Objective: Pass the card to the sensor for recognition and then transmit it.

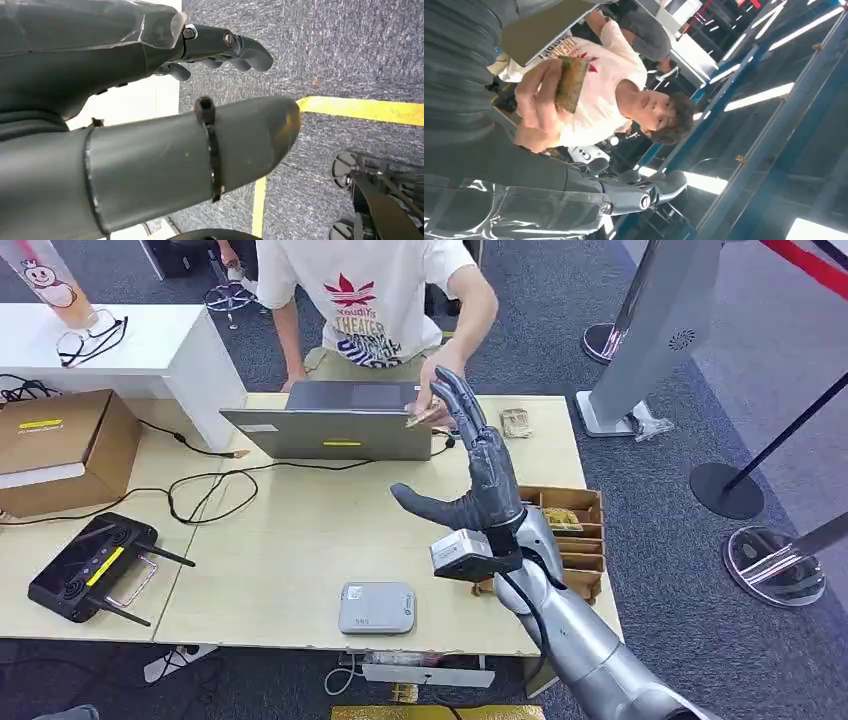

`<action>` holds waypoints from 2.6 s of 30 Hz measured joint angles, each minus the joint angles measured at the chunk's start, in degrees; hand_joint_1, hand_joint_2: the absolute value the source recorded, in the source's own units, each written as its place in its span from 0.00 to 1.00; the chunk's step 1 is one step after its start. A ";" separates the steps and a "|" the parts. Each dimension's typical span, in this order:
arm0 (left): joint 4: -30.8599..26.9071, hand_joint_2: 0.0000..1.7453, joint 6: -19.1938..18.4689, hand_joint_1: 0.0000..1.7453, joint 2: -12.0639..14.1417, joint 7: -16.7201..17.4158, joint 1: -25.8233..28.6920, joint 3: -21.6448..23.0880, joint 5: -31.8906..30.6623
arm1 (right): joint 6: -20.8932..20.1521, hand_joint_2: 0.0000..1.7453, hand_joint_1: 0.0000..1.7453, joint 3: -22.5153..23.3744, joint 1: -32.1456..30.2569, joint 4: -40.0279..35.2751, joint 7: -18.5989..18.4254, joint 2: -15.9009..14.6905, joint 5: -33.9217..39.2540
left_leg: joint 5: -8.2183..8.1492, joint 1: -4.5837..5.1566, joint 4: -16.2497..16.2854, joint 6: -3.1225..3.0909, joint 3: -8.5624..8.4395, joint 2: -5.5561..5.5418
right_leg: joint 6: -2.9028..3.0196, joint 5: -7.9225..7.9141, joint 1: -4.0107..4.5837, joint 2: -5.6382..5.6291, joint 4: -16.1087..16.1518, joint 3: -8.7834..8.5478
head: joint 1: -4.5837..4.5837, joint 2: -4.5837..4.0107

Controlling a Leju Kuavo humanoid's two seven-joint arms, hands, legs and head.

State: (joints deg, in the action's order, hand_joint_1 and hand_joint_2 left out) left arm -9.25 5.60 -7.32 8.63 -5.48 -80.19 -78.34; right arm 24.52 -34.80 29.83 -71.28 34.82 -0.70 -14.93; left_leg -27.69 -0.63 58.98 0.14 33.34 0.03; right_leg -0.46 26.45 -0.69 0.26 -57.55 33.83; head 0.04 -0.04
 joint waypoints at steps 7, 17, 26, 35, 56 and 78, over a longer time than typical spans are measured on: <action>0.00 0.00 0.00 0.00 0.02 0.00 0.01 -0.40 0.37 | 3.02 1.00 0.00 -0.28 0.22 0.22 -0.61 0.02 -4.38 | 0.00 0.00 0.00 0.00 0.01 -0.01 | 0.00 0.00 0.00 0.00 0.00 -0.01 | 0.00 0.00; 0.22 0.00 0.07 0.00 0.02 0.24 -0.02 -0.98 0.35 | 14.86 1.00 0.00 -2.01 3.35 5.35 -3.63 0.68 -21.19 | 0.00 0.00 0.00 0.00 0.00 -0.01 | 0.00 0.00 0.00 0.01 -0.01 -0.01 | 0.00 0.00; 0.48 0.00 0.00 0.00 0.00 -0.09 -0.02 -1.44 -0.50 | 14.95 1.00 0.00 1.29 3.71 7.83 -4.17 2.19 -33.35 | 0.00 0.00 0.00 0.00 0.01 -0.01 | 0.00 0.00 0.00 0.01 -0.01 0.00 | 0.00 0.00; 0.48 0.00 0.00 0.00 0.00 -0.18 -0.01 -1.73 -0.66 | 14.95 1.00 0.23 3.43 3.40 8.61 -3.30 3.13 -33.92 | 0.00 0.00 0.00 0.00 0.00 0.00 | 0.00 0.00 0.00 0.01 -0.01 0.00 | 0.00 0.00; 0.48 0.00 -0.22 0.00 0.04 -0.39 0.07 -1.79 -1.20 | 14.99 1.00 1.00 4.87 2.26 8.92 -2.01 3.63 -33.40 | 0.00 0.00 0.00 0.00 0.00 0.00 | 0.00 0.00 0.00 0.01 -0.01 -0.01 | 0.00 0.00; 0.48 0.00 -2.95 0.00 1.14 -1.44 0.38 -1.82 -2.16 | 3.44 1.00 1.00 3.50 1.00 7.06 -0.63 3.52 -8.03 | 0.00 0.00 0.00 0.00 0.00 0.00 | 0.00 0.00 0.00 0.00 -0.01 0.00 | 0.00 0.00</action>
State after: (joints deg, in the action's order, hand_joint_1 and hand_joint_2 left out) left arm -8.76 2.65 -6.19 7.19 -5.10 -82.01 -80.50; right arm 27.96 -31.30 30.83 -64.21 34.18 2.82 -22.96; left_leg -27.69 -0.63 58.98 0.14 33.34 0.03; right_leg -0.46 26.45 -0.69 0.26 -57.55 33.83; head 0.04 -0.04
